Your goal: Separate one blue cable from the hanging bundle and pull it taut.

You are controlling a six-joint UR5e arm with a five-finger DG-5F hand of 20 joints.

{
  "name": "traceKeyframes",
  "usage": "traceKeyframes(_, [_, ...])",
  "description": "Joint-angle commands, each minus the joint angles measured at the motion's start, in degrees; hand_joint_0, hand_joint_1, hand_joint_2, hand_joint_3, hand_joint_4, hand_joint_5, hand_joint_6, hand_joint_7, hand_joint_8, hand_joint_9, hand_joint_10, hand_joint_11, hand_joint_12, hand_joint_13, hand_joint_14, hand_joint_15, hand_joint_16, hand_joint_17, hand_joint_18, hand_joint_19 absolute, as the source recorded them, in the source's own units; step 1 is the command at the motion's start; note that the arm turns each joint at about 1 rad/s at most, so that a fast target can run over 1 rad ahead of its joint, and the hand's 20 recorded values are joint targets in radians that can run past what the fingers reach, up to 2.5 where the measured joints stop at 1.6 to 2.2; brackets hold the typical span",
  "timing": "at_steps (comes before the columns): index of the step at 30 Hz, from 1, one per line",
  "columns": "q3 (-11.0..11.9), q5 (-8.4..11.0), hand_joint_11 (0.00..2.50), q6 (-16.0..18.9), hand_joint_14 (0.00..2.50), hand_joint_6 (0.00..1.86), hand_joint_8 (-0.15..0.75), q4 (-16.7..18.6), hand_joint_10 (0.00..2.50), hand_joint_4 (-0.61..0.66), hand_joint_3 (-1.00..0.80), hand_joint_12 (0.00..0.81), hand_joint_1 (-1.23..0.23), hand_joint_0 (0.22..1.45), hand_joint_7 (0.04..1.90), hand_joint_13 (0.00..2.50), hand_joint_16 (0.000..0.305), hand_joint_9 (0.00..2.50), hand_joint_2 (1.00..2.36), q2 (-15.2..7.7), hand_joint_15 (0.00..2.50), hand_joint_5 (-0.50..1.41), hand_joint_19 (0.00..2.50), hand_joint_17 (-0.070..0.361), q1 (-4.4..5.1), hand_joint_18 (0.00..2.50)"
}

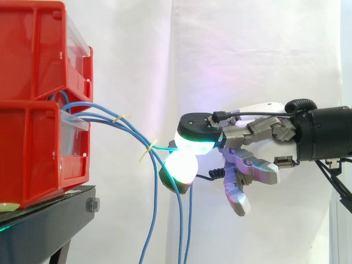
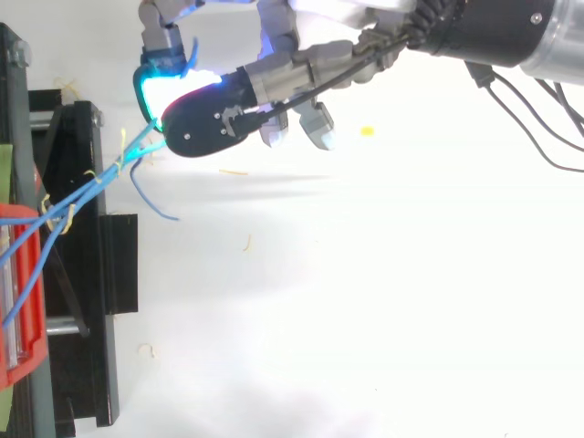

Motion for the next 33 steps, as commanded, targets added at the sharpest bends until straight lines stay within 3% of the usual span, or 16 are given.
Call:
traceKeyframes(1, [0.0, 0.0, 0.32, -0.1, 0.01, 0.5, 0.034, 0.0, 0.02, -0.02, -0.29, 0.218, -0.7, 0.78, 1.25, 1.55, 0.059, 2.03, 1.02, 0.0, 0.37, 0.15, 0.5, 0.133, 0.03, 1.42])
traceKeyframes(13, [0.0, -0.44, 0.32, -0.2, 0.02, 0.5, 0.072, -0.1, 0.02, -0.05, -0.22, 0.219, -0.74, 0.78, 1.25, 1.55, 0.06, 2.0, 1.02, 0.1, 0.38, 0.16, 0.5, 0.135, 0.38, 1.42])
traceKeyframes(17, [0.0, -0.88, 0.33, -3.8, 0.02, 0.5, 0.074, -0.6, 0.02, -0.05, -0.21, 0.217, -0.75, 0.78, 1.25, 1.55, 0.061, 2.0, 1.01, 0.4, 0.39, 0.16, 0.5, 0.137, 0.47, 1.42])
traceKeyframes(20, [0.0, -1.41, 0.34, -9.4, 0.02, 0.51, 0.074, -1.2, 0.02, -0.05, -0.2, 0.218, -0.76, 0.78, 1.25, 1.55, 0.061, 2.0, 1.01, 1.7, 0.39, 0.16, 0.49, 0.137, 0.38, 1.42])
traceKeyframes(30, [0.0, -1.76, 0.34, -14.0, 0.02, 0.51, 0.083, -3.9, 0.02, -0.07, -0.2, 0.218, -0.76, 0.78, 1.27, 1.56, 0.061, 2.0, 1.01, 3.3, 0.39, 0.16, 0.5, 0.137, 0.29, 1.41])
traceKeyframes(33, [0.0, -1.76, 0.34, -14.0, 0.02, 0.5, 0.072, -3.9, 0.02, -0.04, -0.33, 0.212, -0.7, 0.71, 1.29, 1.55, 0.063, 1.98, 1.01, 3.3, 0.39, 0.15, 0.46, 0.143, 0.29, 1.42])
